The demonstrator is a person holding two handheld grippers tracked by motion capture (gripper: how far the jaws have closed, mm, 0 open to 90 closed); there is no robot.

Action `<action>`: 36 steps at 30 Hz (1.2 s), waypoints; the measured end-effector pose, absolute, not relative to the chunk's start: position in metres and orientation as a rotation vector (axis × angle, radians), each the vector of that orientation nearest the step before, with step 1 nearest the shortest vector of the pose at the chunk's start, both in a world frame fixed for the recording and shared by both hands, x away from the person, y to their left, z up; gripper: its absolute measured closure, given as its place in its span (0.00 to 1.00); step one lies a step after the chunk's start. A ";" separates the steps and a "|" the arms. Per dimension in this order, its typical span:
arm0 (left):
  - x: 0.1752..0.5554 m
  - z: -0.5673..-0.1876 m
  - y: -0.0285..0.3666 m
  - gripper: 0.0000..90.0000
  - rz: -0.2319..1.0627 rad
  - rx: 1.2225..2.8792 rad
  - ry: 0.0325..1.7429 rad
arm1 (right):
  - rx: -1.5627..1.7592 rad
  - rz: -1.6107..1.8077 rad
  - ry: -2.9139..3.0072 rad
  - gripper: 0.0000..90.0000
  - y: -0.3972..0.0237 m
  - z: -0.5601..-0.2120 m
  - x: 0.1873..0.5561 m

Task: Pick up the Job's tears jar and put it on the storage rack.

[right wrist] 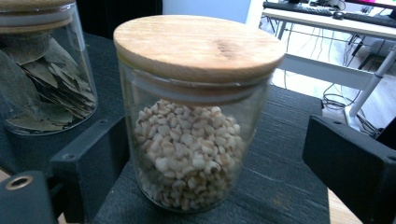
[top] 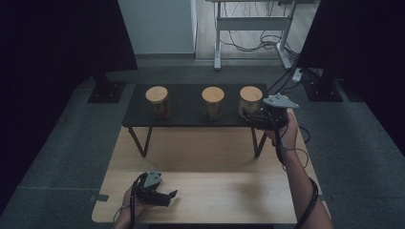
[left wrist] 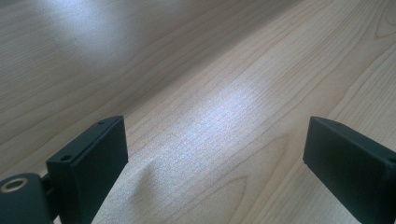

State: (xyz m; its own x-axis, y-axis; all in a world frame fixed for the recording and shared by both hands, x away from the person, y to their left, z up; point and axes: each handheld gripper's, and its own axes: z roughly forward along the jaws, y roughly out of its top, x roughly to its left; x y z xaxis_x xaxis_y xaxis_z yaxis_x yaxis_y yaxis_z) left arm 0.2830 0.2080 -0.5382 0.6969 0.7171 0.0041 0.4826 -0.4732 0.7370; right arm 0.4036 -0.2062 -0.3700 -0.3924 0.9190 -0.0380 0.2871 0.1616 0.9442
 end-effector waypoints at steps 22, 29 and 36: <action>0.286 -0.540 0.207 0.07 0.393 2.168 0.917 | 1.202 1.357 1.703 0.06 -0.235 -0.395 0.344; 0.285 -0.540 0.208 0.07 0.390 2.168 0.916 | 1.151 1.380 1.737 0.06 -0.229 -0.412 0.322; 0.285 -0.540 0.209 0.07 0.386 2.170 0.916 | 1.114 1.420 1.766 0.06 -0.224 -0.425 0.305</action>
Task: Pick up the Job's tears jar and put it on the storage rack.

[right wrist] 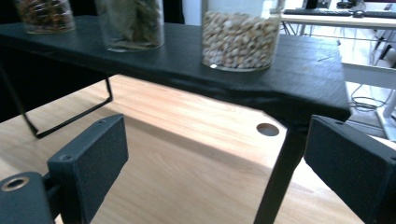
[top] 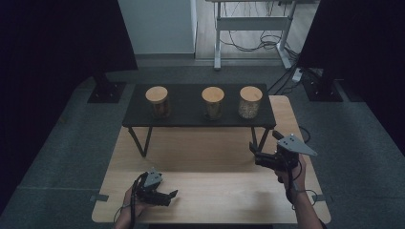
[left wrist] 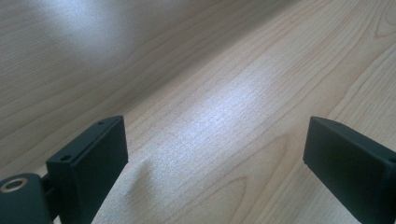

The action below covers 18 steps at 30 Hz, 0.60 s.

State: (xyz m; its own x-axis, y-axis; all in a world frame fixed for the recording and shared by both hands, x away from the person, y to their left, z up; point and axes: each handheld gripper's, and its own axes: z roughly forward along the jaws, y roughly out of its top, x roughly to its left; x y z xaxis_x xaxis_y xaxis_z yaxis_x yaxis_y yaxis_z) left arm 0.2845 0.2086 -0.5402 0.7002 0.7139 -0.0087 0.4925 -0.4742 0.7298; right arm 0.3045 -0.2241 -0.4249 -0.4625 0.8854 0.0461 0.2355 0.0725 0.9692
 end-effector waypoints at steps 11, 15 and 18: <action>0.283 -0.539 0.210 0.07 0.392 2.164 0.917 | 1.090 1.467 1.830 0.07 -0.217 -0.446 0.283; 0.284 -0.539 0.211 0.07 0.393 2.165 0.919 | 1.101 1.481 1.847 0.07 -0.217 -0.454 0.279; 0.283 -0.538 0.211 0.07 0.394 2.165 0.918 | 1.106 1.481 1.863 0.07 -0.216 -0.462 0.276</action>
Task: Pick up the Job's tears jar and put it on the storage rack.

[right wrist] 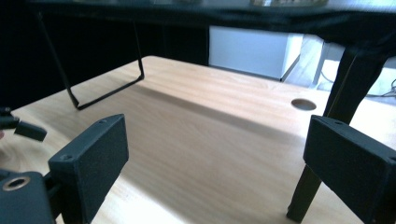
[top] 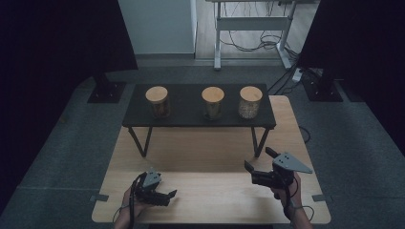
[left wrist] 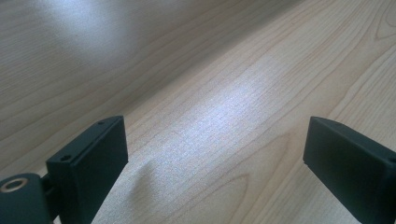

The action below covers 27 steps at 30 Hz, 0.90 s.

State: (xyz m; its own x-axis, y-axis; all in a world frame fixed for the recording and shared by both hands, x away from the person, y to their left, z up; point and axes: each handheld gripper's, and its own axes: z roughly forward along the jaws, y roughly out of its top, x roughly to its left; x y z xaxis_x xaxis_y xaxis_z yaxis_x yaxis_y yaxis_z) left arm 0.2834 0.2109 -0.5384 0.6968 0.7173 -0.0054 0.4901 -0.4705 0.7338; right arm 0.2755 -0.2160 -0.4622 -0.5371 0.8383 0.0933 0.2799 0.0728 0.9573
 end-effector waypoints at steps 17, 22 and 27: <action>0.283 -0.538 0.212 0.07 0.407 2.154 0.926 | 1.146 1.449 1.987 0.07 -0.202 -0.503 0.271; 0.283 -0.537 0.212 0.07 0.409 2.152 0.926 | 1.149 1.451 1.980 0.07 -0.203 -0.502 0.272; 0.283 -0.535 0.212 0.07 0.409 2.136 0.930 | 1.160 1.465 1.955 0.07 -0.205 -0.500 0.272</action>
